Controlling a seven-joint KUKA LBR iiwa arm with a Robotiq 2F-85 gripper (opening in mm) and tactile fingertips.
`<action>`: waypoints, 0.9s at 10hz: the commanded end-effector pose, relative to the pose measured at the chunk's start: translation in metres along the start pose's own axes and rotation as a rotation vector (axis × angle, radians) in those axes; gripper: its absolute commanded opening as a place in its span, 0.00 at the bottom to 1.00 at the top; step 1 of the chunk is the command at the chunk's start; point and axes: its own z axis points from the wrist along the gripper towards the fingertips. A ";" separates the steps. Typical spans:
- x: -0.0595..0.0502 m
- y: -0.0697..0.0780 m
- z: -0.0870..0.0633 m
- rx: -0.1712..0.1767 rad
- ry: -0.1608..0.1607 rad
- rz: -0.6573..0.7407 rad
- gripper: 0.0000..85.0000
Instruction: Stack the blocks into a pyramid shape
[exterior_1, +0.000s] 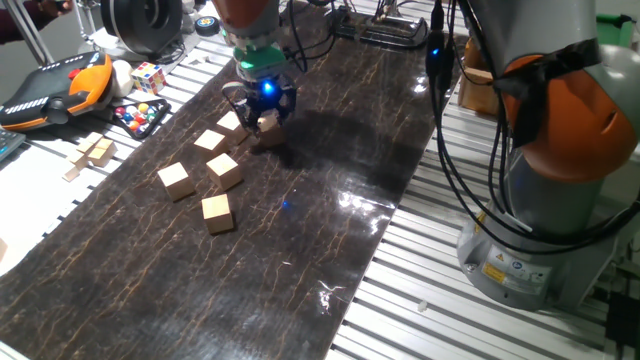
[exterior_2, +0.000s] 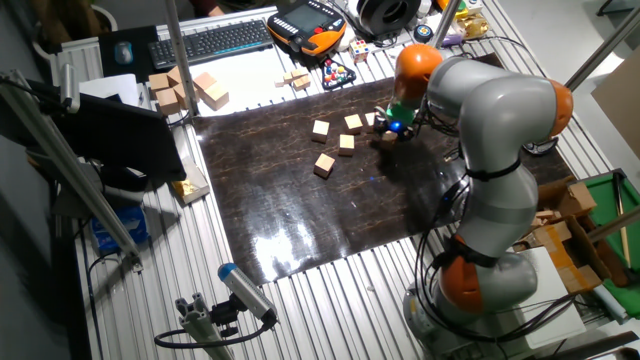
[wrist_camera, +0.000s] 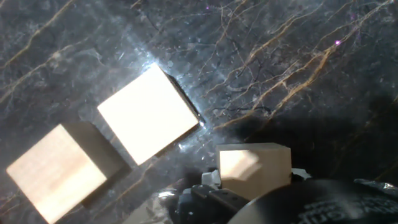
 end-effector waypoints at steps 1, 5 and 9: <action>-0.001 -0.001 -0.002 0.003 -0.002 -0.001 0.01; -0.016 -0.016 -0.015 -0.008 0.006 0.137 0.01; -0.031 -0.033 -0.027 -0.019 -0.013 0.418 0.01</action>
